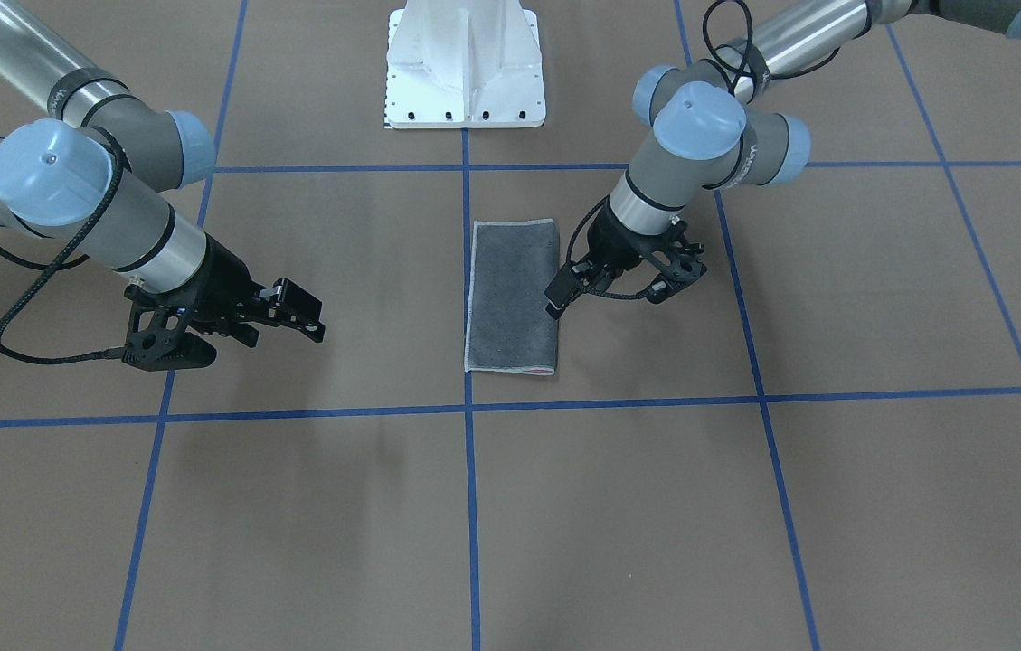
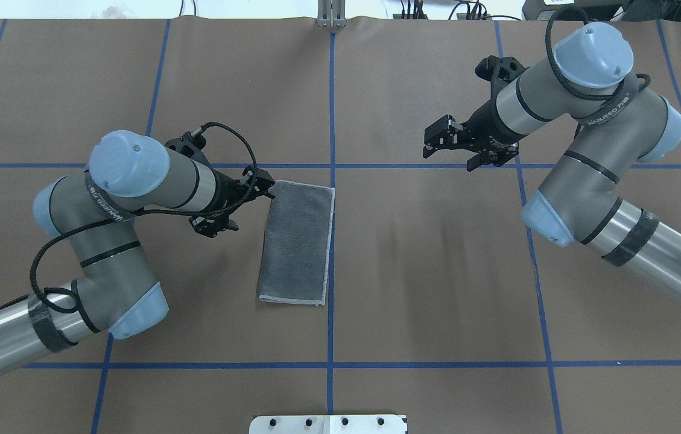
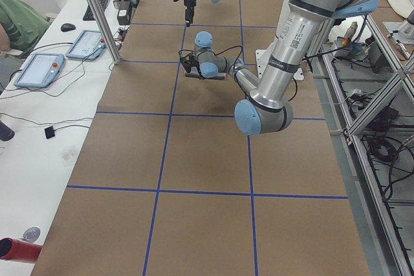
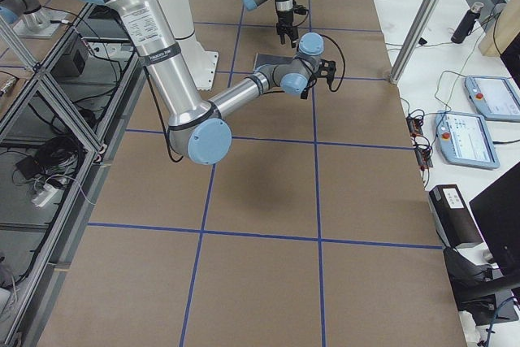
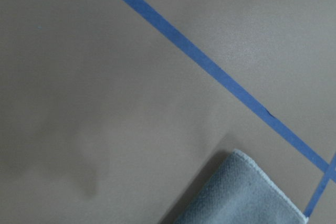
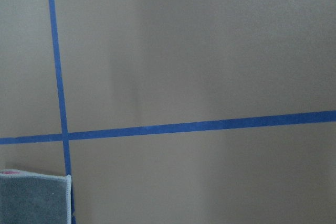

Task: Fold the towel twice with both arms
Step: 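Move the left gripper to the far end of the grey strip, then lower the left gripper to the strip's near end and grasp it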

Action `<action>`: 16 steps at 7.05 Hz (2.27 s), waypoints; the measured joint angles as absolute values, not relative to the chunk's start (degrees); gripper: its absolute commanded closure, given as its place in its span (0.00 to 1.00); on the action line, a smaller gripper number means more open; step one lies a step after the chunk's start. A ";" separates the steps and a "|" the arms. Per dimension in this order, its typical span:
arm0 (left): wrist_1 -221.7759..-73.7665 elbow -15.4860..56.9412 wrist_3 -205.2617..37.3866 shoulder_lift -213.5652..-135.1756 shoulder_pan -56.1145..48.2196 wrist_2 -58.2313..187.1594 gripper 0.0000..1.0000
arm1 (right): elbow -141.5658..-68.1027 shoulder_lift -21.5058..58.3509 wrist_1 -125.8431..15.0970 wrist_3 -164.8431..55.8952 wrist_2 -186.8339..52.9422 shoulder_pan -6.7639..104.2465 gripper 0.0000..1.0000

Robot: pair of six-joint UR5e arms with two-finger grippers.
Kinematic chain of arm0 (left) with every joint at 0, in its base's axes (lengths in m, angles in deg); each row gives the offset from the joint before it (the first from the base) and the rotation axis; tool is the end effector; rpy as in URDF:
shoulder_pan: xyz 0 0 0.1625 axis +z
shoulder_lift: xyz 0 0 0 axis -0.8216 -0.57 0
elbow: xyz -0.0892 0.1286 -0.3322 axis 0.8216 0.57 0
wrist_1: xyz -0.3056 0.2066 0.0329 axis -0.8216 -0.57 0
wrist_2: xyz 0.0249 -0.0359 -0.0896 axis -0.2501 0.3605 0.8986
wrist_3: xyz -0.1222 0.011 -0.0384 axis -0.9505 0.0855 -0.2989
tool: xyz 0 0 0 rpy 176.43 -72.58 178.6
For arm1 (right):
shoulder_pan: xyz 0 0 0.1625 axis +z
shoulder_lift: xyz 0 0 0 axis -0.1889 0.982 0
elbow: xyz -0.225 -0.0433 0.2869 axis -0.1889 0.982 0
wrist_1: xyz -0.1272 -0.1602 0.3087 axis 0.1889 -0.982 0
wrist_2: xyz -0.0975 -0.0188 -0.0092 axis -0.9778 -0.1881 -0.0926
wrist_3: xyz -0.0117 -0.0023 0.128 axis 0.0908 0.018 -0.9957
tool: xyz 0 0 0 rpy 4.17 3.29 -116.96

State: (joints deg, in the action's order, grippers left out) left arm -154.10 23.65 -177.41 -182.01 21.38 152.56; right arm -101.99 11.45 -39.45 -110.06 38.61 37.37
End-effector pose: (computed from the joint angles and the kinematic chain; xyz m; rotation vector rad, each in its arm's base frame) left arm 0.4617 -0.4184 0.2746 -0.1560 1.1516 -0.6164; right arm -0.3690 -0.4934 0.3036 -0.0010 -1.1245 0.1415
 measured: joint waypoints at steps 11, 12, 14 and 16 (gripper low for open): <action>-152.23 29.00 -178.45 -177.63 34.23 143.13 0.32 | -102.12 12.41 -39.09 -109.96 39.50 37.80 0.00; -152.22 29.00 -178.45 -177.68 34.41 143.13 0.37 | -102.11 12.37 -39.09 -109.96 39.45 37.80 0.00; -152.19 28.99 -178.46 -177.81 34.48 143.18 0.60 | -102.10 12.36 -39.10 -109.96 39.41 37.83 0.00; -152.22 29.00 -178.45 -177.94 34.50 143.23 0.82 | -102.10 12.41 -39.09 -109.95 39.41 37.87 0.00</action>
